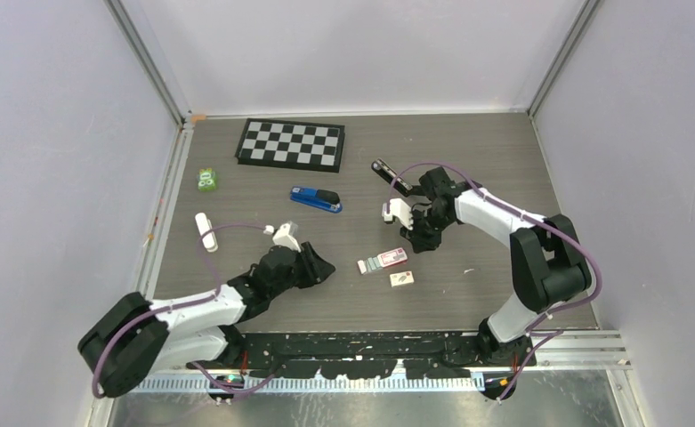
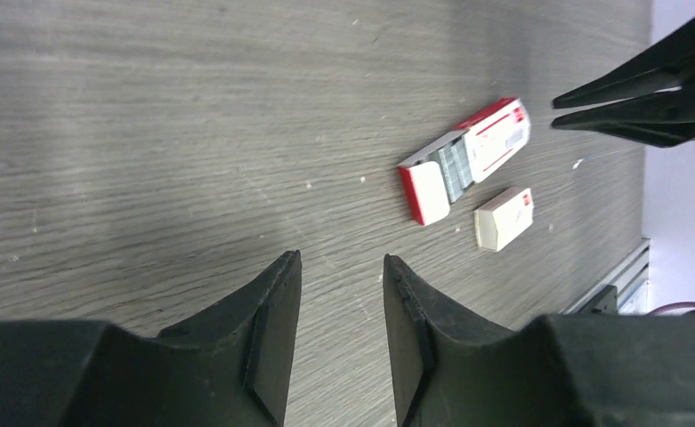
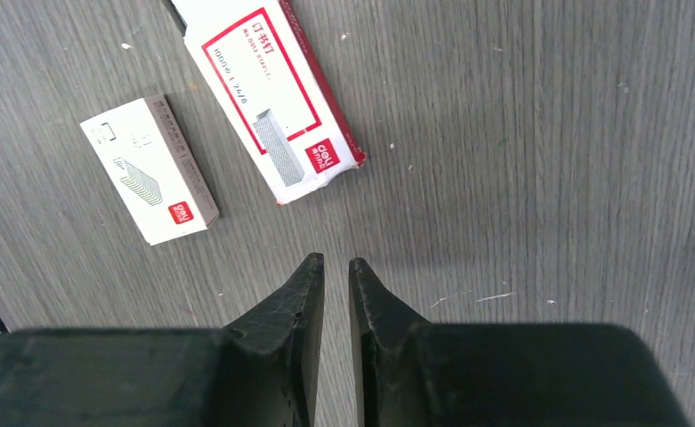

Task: Unload the staples from the stapler
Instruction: Adjust the staple box at the center of the board.

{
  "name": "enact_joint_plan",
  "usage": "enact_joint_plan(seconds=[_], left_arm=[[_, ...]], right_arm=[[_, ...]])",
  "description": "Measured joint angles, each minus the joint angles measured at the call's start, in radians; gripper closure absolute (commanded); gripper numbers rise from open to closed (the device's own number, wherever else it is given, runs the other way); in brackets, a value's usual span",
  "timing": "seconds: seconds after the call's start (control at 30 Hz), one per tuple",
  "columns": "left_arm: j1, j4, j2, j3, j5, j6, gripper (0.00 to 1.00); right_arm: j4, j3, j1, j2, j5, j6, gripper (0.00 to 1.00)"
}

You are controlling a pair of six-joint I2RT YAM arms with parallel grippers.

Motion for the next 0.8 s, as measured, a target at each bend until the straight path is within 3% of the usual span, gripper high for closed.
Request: enact_joint_plan(seconds=[0.2, 0.8], left_arm=[[-0.001, 0.092, 0.186, 0.013, 0.041, -0.037, 0.58], [-0.001, 0.472, 0.524, 0.079, 0.210, -0.117, 0.56]], right_arm=[[0.010, 0.000, 0.001, 0.028, 0.010, 0.005, 0.79], [0.019, -0.002, 0.028, 0.063, 0.030, 0.006, 0.79]])
